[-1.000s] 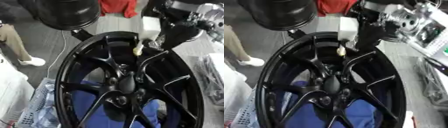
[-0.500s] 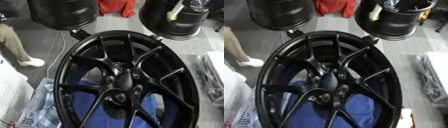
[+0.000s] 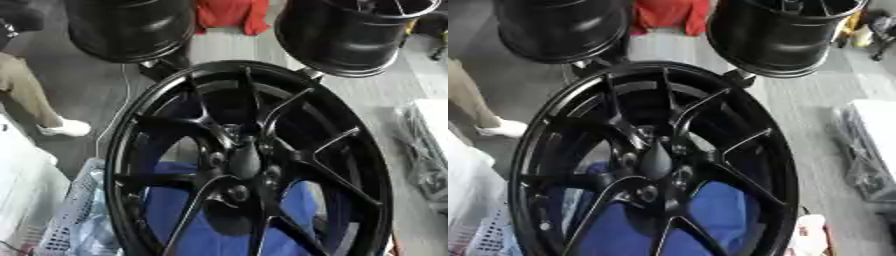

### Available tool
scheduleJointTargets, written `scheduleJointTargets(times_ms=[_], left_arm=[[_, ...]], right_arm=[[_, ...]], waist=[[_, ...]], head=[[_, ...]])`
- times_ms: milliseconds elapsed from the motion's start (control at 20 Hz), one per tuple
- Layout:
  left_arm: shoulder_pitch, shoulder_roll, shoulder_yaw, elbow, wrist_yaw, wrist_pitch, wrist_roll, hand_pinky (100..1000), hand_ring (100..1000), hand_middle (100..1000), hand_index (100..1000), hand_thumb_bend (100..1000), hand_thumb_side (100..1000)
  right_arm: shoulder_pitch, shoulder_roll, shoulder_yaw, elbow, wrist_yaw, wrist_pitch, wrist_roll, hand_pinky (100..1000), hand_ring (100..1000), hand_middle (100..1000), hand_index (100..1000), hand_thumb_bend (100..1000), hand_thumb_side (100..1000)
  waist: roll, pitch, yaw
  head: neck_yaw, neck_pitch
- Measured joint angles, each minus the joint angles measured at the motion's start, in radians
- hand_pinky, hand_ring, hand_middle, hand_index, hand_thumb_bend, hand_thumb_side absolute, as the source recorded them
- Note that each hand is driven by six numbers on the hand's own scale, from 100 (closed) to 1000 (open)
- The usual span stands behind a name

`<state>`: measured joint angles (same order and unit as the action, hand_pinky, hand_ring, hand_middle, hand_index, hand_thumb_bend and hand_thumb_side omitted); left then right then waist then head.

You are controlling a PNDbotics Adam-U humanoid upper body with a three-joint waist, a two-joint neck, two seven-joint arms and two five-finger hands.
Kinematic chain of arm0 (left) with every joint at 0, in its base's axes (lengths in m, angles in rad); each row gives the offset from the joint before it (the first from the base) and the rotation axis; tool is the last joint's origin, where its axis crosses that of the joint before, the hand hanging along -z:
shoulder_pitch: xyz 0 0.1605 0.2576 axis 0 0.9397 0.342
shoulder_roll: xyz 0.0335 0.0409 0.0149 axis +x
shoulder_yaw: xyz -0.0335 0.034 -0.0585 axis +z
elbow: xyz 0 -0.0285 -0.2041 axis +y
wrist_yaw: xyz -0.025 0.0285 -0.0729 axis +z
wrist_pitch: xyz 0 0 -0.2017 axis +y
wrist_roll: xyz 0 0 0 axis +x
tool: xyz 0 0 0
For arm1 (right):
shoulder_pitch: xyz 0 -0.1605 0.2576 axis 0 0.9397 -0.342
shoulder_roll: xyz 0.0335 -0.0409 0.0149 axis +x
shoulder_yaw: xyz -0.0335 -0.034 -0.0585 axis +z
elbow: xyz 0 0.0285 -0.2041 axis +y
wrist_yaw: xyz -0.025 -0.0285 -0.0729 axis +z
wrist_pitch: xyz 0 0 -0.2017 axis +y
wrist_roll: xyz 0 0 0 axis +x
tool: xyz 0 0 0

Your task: Pull the pin out of the wheel hub.

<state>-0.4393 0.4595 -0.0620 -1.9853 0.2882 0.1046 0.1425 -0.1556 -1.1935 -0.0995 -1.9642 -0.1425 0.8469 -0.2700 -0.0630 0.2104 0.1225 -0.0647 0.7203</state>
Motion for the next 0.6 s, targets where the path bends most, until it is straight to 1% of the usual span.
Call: scheduleJointTargets(times_ms=[200, 400, 550, 600], left_arm=[[0.006, 0.007, 0.002, 0.000, -0.005, -0.001, 0.003, 713, 626, 587, 702, 100, 630], [0.009, 0.008, 0.004, 0.000, -0.007, 0.000, 0.005, 712, 626, 587, 701, 100, 630], [0.010, 0.008, 0.004, 0.000, -0.007, 0.001, 0.006, 712, 626, 587, 700, 100, 629], [0.010, 0.008, 0.004, 0.000, -0.007, 0.001, 0.006, 712, 626, 587, 700, 100, 629]], right_arm=[[0.105, 0.033, -0.027, 0.070, -0.131, -0.110, -0.110, 390, 518, 498, 335, 100, 100], [0.165, 0.071, -0.029, 0.125, -0.255, -0.203, -0.203, 420, 544, 533, 365, 105, 100], [0.182, 0.089, -0.029, 0.152, -0.338, -0.256, -0.256, 462, 576, 574, 407, 157, 100], [0.185, 0.092, -0.027, 0.162, -0.358, -0.266, -0.266, 489, 598, 603, 436, 203, 100]], waist=[[0.000, -0.009, -0.004], [0.000, -0.018, -0.004], [0.000, -0.025, -0.004], [0.000, -0.026, -0.004]], head=[[0.002, 0.009], [0.001, 0.017], [-0.001, 0.018], [-0.002, 0.018]])
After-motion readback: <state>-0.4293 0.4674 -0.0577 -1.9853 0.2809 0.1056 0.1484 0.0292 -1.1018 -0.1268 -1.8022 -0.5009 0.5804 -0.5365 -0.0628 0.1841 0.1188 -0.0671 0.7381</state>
